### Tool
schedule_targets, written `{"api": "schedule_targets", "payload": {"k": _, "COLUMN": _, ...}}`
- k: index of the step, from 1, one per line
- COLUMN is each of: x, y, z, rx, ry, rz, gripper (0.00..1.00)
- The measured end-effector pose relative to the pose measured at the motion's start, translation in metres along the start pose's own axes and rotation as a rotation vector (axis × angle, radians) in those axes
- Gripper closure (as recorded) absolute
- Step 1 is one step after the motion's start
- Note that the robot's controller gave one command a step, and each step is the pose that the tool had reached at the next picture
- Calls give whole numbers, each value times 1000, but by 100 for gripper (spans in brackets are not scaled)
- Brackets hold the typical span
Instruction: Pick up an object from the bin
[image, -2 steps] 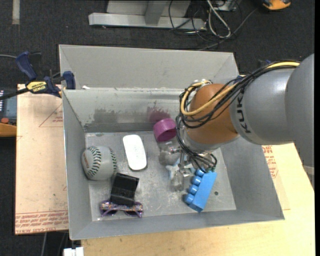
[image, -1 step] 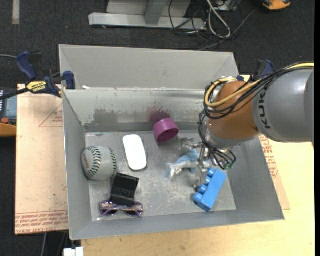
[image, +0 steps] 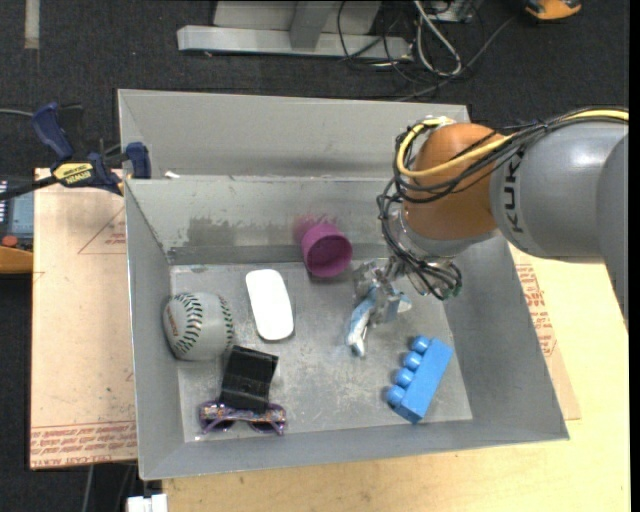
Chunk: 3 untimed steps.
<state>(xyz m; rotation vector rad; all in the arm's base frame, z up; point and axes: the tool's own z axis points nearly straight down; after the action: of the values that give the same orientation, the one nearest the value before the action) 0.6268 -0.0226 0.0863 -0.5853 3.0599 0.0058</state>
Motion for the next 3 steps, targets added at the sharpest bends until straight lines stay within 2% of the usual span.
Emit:
{"api": "schedule_targets", "payload": {"k": 1, "x": 0, "y": 0, "z": 0, "rx": 0, "ry": 0, "rz": 0, "gripper": 100}}
{"api": "schedule_targets", "payload": {"k": 2, "x": 0, "y": -2, "z": -67, "rx": 2, "ry": -8, "rz": -11, "gripper": 100}}
{"api": "schedule_targets", "payload": {"k": 3, "x": 0, "y": 4, "z": -79, "rx": -5, "ry": 4, "rz": 13, "gripper": 100}}
